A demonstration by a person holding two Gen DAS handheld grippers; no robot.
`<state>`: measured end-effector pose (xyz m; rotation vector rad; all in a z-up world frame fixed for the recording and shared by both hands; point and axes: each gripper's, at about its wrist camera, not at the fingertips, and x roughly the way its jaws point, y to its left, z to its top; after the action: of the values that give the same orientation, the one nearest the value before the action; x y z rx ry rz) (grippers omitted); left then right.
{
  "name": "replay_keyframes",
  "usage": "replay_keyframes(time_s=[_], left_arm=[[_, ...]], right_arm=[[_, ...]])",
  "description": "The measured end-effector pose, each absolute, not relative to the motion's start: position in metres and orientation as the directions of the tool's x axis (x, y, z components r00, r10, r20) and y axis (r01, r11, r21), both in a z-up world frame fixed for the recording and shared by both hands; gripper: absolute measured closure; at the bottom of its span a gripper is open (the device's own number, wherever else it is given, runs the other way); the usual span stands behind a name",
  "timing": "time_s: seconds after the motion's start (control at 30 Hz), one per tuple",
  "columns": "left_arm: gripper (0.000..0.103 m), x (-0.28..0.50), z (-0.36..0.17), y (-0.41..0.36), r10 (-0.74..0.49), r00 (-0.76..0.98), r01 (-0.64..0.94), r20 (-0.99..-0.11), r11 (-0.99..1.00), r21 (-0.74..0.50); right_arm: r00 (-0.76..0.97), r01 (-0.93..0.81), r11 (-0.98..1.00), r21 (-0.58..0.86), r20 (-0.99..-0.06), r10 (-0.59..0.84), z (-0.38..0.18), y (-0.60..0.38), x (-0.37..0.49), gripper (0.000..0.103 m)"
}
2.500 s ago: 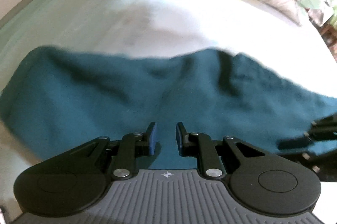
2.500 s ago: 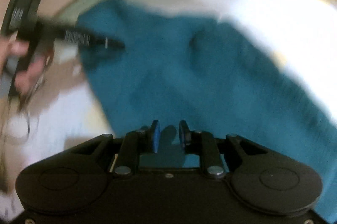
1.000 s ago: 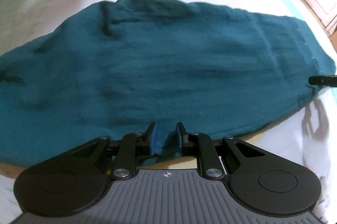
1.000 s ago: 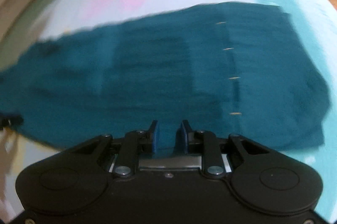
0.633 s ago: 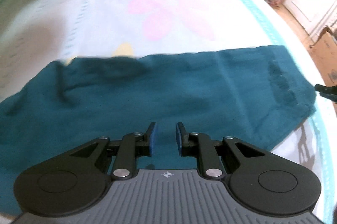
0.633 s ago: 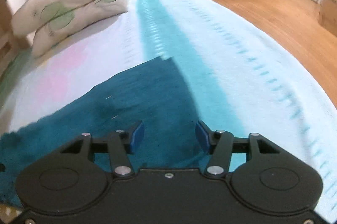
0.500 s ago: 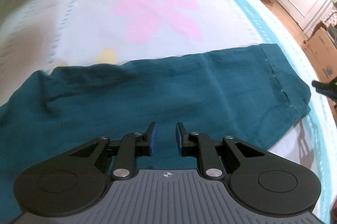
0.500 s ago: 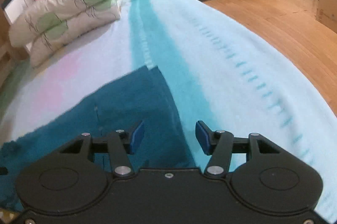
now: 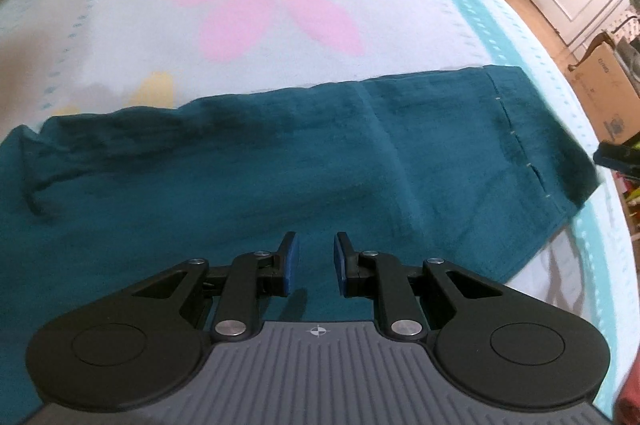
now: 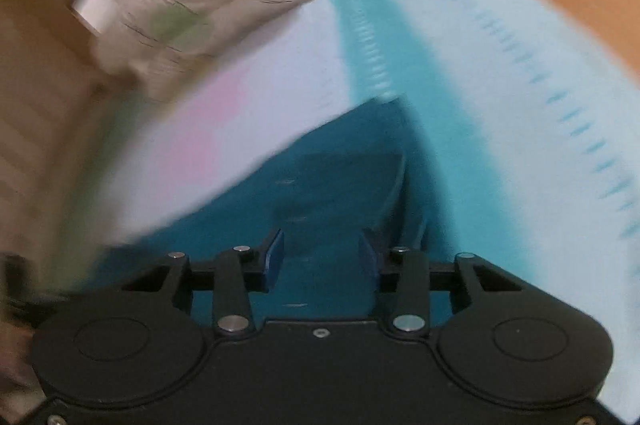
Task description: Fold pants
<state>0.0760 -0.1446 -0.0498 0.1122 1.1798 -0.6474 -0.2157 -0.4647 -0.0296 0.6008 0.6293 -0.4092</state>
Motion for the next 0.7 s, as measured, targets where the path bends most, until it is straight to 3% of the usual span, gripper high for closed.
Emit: replay_keyframes(time_s=[0.1, 0.2, 0.37, 0.57, 0.7], left_arm=[[0.085, 0.079, -0.052, -0.15, -0.419, 0.214, 0.529, -0.882, 0.809, -0.256], [0.085, 0.081, -0.052, -0.158, -0.429, 0.204, 0.543, -0.88, 0.797, -0.263], [0.085, 0.087, -0.054, -0.172, -0.443, 0.192, 0.553, -0.876, 0.786, -0.276], [0.085, 0.097, -0.061, -0.193, -0.454, 0.173, 0.569, -0.874, 0.77, -0.287], [0.085, 0.105, -0.065, -0.209, -0.455, 0.168, 0.58, -0.875, 0.763, -0.286]], right_arm=[[0.657, 0.595, 0.756, 0.273, -0.707, -0.261, -0.039, -0.468, -0.211, 0.048], [0.67, 0.586, 0.734, 0.343, -0.715, -0.2, -0.053, -0.478, -0.208, 0.038], [0.642, 0.63, 0.69, 0.355, -0.738, -0.206, -0.078, -0.492, -0.212, 0.038], [0.774, 0.516, 0.646, 0.563, -0.629, -0.07, -0.092, -0.509, -0.221, 0.035], [0.805, 0.461, 0.643, 0.612, -0.594, -0.012, -0.097, -0.514, -0.211, 0.039]])
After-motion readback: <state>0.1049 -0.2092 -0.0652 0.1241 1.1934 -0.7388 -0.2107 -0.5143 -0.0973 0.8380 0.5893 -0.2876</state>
